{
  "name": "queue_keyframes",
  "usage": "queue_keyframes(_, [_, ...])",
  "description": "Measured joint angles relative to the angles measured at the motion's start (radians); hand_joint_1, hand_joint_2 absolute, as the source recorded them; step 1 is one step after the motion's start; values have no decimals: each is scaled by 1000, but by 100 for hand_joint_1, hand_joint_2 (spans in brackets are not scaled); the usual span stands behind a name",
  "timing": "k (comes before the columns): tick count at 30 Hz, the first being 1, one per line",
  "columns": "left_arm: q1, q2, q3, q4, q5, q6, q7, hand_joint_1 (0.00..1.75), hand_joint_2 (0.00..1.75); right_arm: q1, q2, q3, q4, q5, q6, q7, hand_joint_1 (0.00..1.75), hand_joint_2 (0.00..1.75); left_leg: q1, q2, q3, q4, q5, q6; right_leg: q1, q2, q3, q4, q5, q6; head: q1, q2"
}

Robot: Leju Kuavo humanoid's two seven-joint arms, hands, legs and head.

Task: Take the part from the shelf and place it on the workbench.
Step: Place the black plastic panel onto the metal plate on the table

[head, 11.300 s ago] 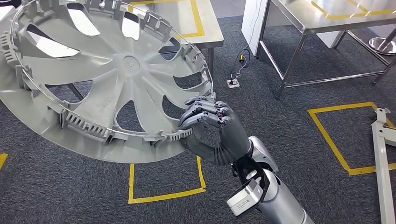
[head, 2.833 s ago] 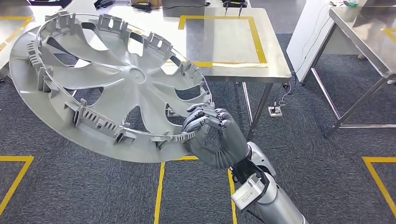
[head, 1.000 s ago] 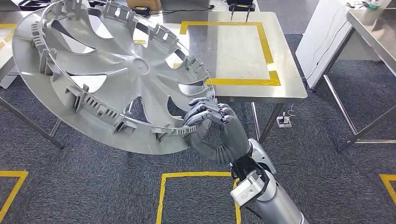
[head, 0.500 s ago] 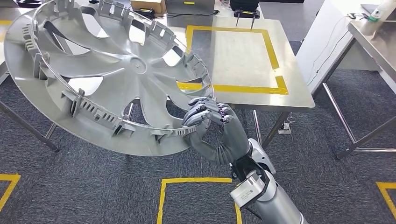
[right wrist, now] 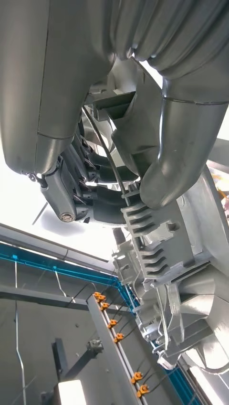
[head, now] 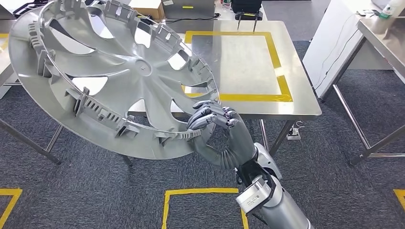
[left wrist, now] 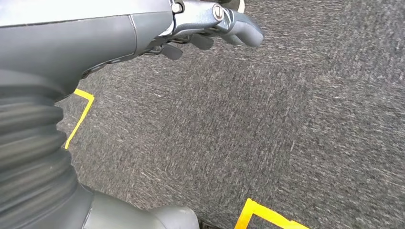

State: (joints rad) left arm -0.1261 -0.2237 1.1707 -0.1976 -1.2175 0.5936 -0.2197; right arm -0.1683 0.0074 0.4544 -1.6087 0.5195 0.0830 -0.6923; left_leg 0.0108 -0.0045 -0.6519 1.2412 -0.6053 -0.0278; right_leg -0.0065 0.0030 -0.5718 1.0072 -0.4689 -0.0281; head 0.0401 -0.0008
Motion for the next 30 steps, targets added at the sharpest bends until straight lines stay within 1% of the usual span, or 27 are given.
queue_keyframes(1, [2, 0, 0, 0, 0, 0, 1, 0, 175, 1, 0, 0, 0, 0, 0, 0, 175, 175, 1, 0, -35, 50, -8, -2, 1, 1, 6, 0, -6, -1, 0, 0])
queue_keyframes(2, [3, 0, 0, 0, 1, 0, 2, 0, 175, 3, 0, 0, 0, 0, 0, 0, 175, 175, 1, 0, -55, 68, 3, -3, 1, 2, 13, 0, -12, 0, 0, 0])
queue_keyframes(3, [4, 1, 0, 0, 2, 0, 2, 0, 175, 6, 0, 0, 0, 0, 0, 0, 175, 175, 2, 0, -55, 45, 36, -4, 1, 3, 22, 1, -18, 2, 0, 0])
queue_keyframes(4, [4, 1, 0, 0, 4, 0, 1, 0, 175, 7, 1, 0, 0, 1, 0, 0, 175, 175, 2, 0, -36, -15, 83, -4, 0, 4, 32, 1, -26, 5, 0, 0])
queue_keyframes(5, [4, 2, 0, 0, 6, 0, 0, 0, 175, 9, 1, 0, 0, 1, 0, 0, 175, 175, 3, 1, -9, -83, 123, -3, 0, 5, 40, 3, -35, 10, 0, 0])
queue_keyframes(6, [4, 1, 0, 0, 8, 0, -2, 0, 175, 9, 2, -1, 0, 1, 0, 0, 175, 175, 4, 1, 16, -144, 148, -1, 1, 5, 45, 6, -44, 16, -2, 0])
queue_keyframes(7, [4, 0, 0, 0, 11, 0, -3, 0, 175, 9, 2, -1, -1, 1, 0, 0, 175, 175, 4, 1, 33, -182, 157, 4, 4, 6, 47, 8, -51, 21, -3, 0])
queue_keyframes(8, [4, 0, 0, 1, 13, 0, -5, 0, 175, 9, 3, -2, -1, 1, 2, -1, 175, 175, 3, 0, 39, -194, 152, 11, 6, 6, 46, 9, -55, 26, -2, 0])
queue_keyframes(11, [4, -2, 0, 1, 19, 0, -11, 0, 175, 14, 3, -2, -5, -3, 10, -3, 175, 175, 3, -1, 43, -195, 140, 35, 7, 5, 48, 14, -67, 40, 2, 0])
queue_keyframes(12, [4, -2, 0, 1, 20, 0, -13, 0, 175, 15, 3, -2, -6, -6, 12, -3, 175, 175, 4, -1, 47, -196, 137, 42, 6, 4, 40, 36, -79, 45, 3, 0])
queue_keyframes(13, [3, -2, 0, 0, 21, 0, -14, 0, 175, 17, 3, -2, -8, -8, 12, -3, 175, 175, 5, -1, 51, -197, 134, 48, 5, 3, 18, 80, -100, 50, 4, 0])
queue_keyframes(14, [2, -2, 0, 0, 21, 0, -15, 0, 175, 18, 3, -2, -9, -11, 13, -3, 175, 175, 4, -1, 54, -197, 130, 52, 4, 2, -18, 145, -125, 54, 6, 0])
queue_keyframes(15, [2, -2, 0, 0, 22, 0, -15, 0, 175, 20, 3, -2, -9, -14, 13, -3, 175, 175, 4, -1, 56, -197, 127, 54, 4, 1, -63, 217, -149, 56, 7, 0])
queue_keyframes(16, [2, -2, 0, 0, 22, 1, -15, 0, 175, 22, 3, -3, -9, -17, 13, -3, 175, 175, 3, -1, 60, -197, 122, 55, 4, 1, -106, 278, -162, 57, 7, 0])
queue_keyframes(17, [3, -2, 0, 0, 23, 1, -15, 0, 175, 24, 3, -3, -9, -19, 12, -3, 175, 175, 2, -1, 65, -197, 117, 55, 4, 1, -134, 307, -155, 55, 7, 0])
queue_keyframes(18, [3, -2, 0, 0, 23, 1, -15, 0, 175, 25, 2, -3, -9, -21, 12, -3, 175, 175, 2, -2, 72, -197, 112, 55, 5, 1, -142, 296, -126, 52, 8, 0])
queue_keyframes(19, [2, -2, 0, 0, 24, 1, -15, 0, 175, 26, 2, -3, -9, -22, 12, -3, 175, 175, 1, -2, 81, -197, 106, 54, 6, 1, -129, 245, -82, 47, 8, 0])
queue_keyframes(20, [2, -2, 0, 0, 24, 1, -15, 0, 175, 26, 2, -2, -9, -23, 12, -2, 175, 175, 1, -3, 89, -197, 100, 53, 8, 1, -103, 170, -33, 40, 8, 0])
queue_keyframes(21, [1, -3, 0, 1, 24, 1, -15, 0, 175, 25, 2, -2, -9, -25, 12, -2, 175, 175, 0, -4, 96, -198, 95, 50, 11, 0, -77, 102, 0, 33, 7, 0])
queue_keyframes(22, [0, -4, 0, 1, 24, 1, -15, 0, 175, 24, 2, -2, -9, -26, 12, -3, 175, 175, -1, -5, 99, -199, 90, 46, 15, 0, -57, 52, 19, 27, 7, 0])
queue_keyframes(23, [0, -5, 0, 1, 24, 1, -15, 0, 175, 23, 2, -2, -9, -27, 12, -3, 175, 175, -1, -5, 101, -200, 87, 41, 18, -1, -48, 27, 22, 23, 7, 0])
queue_keyframes(24, [-1, -6, 0, 1, 24, 1, -14, 0, 175, 22, 2, -2, -9, -28, 11, -4, 175, 175, -1, -5, 103, -203, 85, 35, 21, 0, -45, 22, 16, 21, 7, 0])
queue_keyframes(26, [-2, -7, 0, 1, 24, 1, -14, 0, 175, 23, 2, -2, -10, -29, 11, -3, 175, 175, 0, -3, 108, -206, 80, 23, 18, 2, -35, 11, 15, 15, 8, 0])
queue_keyframes(27, [-3, -7, 0, 1, 24, 1, -14, 0, 175, 23, 2, -2, -10, -29, 11, -3, 175, 175, -1, -2, 105, -193, 72, 18, 14, 2, -26, 5, 15, 10, 7, 0])
queue_keyframes(28, [-4, -7, 0, 1, 24, 1, -15, 0, 175, 23, 2, -2, -11, -29, 10, -2, 175, 175, -2, -1, 91, -160, 56, 14, 10, 1, -16, -1, 14, 6, 5, 0])
queue_keyframes(29, [-4, -7, 0, 1, 24, 1, -15, 0, 175, 23, 2, -2, -11, -29, 10, -2, 175, 175, -1, -1, 62, -105, 33, 10, 8, 0, -8, -4, 10, 2, 4, 0])
queue_keyframes(30, [-3, -6, 0, 1, 24, 1, -14, 0, 175, 23, 2, -2, -11, -29, 10, -2, 175, 175, 0, -1, 23, -36, 7, 7, 7, -1, -1, -4, 5, -1, 3, 0])
